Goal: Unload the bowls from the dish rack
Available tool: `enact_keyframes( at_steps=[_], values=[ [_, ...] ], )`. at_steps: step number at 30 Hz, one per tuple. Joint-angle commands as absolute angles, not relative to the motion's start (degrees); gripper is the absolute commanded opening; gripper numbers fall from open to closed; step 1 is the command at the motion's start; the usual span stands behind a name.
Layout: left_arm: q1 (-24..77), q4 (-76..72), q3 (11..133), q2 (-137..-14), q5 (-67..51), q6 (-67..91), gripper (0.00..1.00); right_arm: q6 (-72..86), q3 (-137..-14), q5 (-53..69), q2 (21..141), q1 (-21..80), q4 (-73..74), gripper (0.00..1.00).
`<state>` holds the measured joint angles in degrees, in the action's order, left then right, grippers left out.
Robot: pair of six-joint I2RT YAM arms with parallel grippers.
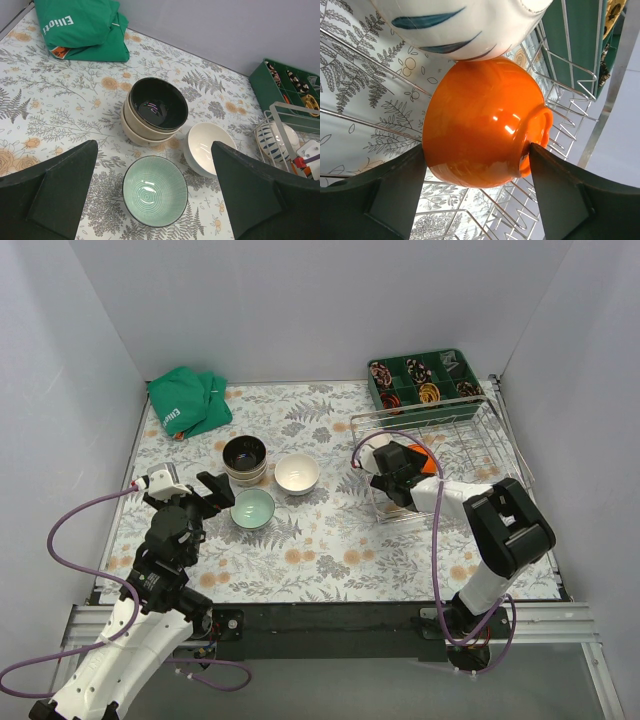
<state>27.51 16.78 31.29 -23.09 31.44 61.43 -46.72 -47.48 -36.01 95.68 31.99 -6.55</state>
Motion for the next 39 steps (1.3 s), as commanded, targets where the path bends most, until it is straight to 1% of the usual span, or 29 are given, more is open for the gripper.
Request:
enact_keyframes(
  at_steps=[1, 6, 8, 9, 11, 12, 15, 18, 21, 25, 29, 33, 39],
  values=[
    [27.5, 17.2, 30.6, -23.2, 31.4, 60.6, 0.98, -47.6, -48.5, -37.3, 94.6, 32.4, -5.4, 0.81],
    [27.6, 17.3, 30.6, -23.5, 31.3, 60.6, 0.98, -47.6, -49.0, -36.4, 91.2, 32.8, -4.9, 0.63],
    [27.6, 17.3, 30.6, -23.6, 31.3, 60.6, 0.98, -47.2, -49.5, -35.5, 90.2, 33.0, -4.1, 0.58],
    [27.5, 17.3, 30.6, -23.5, 31.4, 60.6, 0.98, -46.5, -50.0, -35.3, 89.9, 33.0, -3.0, 0.53],
    [27.6, 17.2, 30.6, -23.6, 31.3, 60.6, 0.98, -45.4, -50.7, -34.5, 88.9, 33.2, -1.7, 0.47],
    [27.5, 17.2, 30.5, -23.6, 31.3, 60.6, 0.98, -44.0, -50.9, -34.0, 88.4, 33.2, -1.1, 0.4],
    [27.6, 17.2, 30.6, -23.8, 31.2, 60.5, 0.98, -42.2, -51.2, -32.8, 86.9, 33.2, -0.4, 0.29],
    [27.5, 17.3, 30.5, -23.9, 31.0, 60.5, 0.98, -41.0, -51.2, -32.6, 86.0, 33.2, -0.3, 0.24],
    [27.5, 17.3, 30.6, -24.0, 30.9, 60.5, 0.98, -38.4, -51.9, -32.1, 85.0, 33.2, -0.1, 0.19],
    [27.6, 17.3, 30.5, -24.3, 30.6, 60.5, 0.98, -35.4, -52.9, -31.7, 83.9, 33.2, 0.1, 0.16],
    [27.5, 16.9, 30.5, -24.5, 29.6, 60.2, 0.98, -31.0, -54.8, -30.1, 82.5, 33.2, 3.5, 0.13],
    [27.6, 16.4, 30.3, -25.0, 28.1, 59.9, 0.98, -26.1, -56.1, -29.3, 80.3, 33.2, 5.4, 0.13],
    [27.5, 14.2, 29.8, -25.6, 22.2, 58.4, 0.98, -14.7, -58.5, -26.6, 76.1, 33.1, 7.9, 0.12]
  ],
)
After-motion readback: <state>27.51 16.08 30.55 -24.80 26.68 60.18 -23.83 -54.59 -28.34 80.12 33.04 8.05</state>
